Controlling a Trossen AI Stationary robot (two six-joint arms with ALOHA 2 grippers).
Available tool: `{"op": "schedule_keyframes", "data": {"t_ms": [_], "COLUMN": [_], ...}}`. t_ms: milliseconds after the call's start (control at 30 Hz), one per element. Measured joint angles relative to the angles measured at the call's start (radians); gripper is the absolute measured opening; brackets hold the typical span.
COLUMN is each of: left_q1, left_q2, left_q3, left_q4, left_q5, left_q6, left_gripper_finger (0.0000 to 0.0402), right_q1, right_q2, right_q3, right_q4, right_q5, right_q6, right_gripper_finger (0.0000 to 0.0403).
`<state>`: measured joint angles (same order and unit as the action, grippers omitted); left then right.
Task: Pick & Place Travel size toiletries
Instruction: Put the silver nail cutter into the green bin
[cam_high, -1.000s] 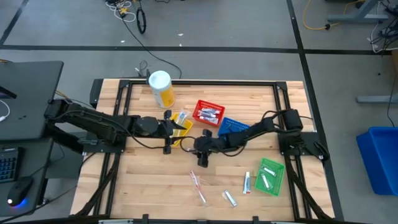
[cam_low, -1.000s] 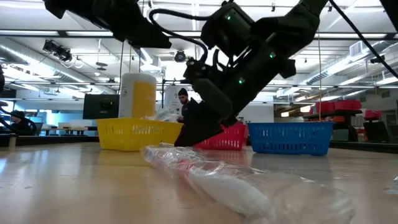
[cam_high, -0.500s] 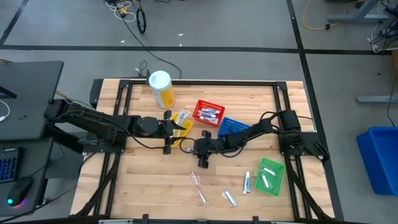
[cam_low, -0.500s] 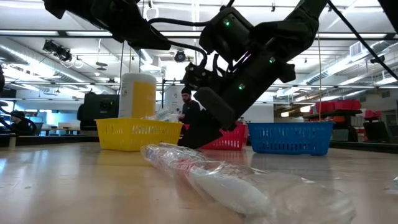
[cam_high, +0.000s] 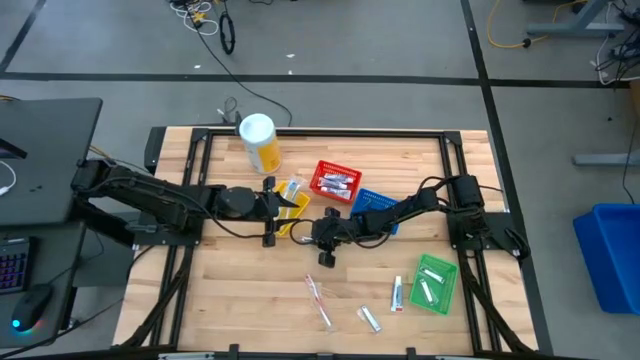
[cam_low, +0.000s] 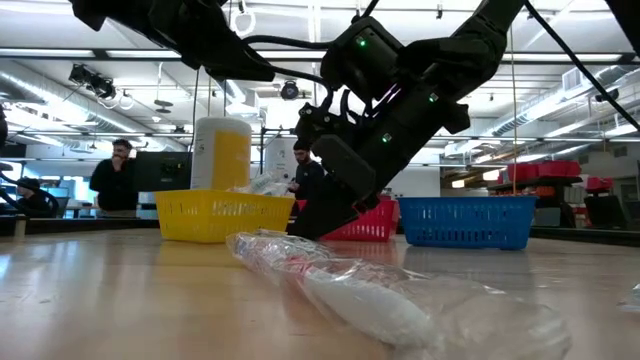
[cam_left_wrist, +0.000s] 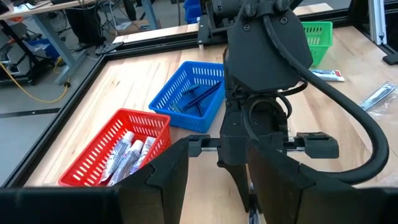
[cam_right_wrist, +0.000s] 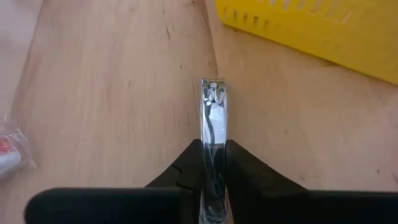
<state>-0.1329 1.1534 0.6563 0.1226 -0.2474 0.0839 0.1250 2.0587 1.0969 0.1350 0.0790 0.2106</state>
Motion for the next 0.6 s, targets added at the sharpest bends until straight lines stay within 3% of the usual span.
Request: {"op": "schedule_keyframes", "data": {"t_ms": [300, 600], "left_q1": [-0.002, -0.002], "left_q2": [0.000, 0.000], "left_q3": [0.000, 0.000], "left_q4": [-0.009, -0.018], "left_q5": [0.005, 0.003], "left_q6": [-0.024, -0.025], "left_gripper_finger": [0.0171, 0.0171], "right_q1": [0.033, 0.161], "right_q2": [-0.113, -0.421], "right_q3": [-0.005, -0.003], "right_q4": [-0.130, -0.549], "right_q5": [-0.065, -0.251], "right_q6": [-0.006, 0.070], "right_gripper_finger": [0.0051, 0.0050]}}
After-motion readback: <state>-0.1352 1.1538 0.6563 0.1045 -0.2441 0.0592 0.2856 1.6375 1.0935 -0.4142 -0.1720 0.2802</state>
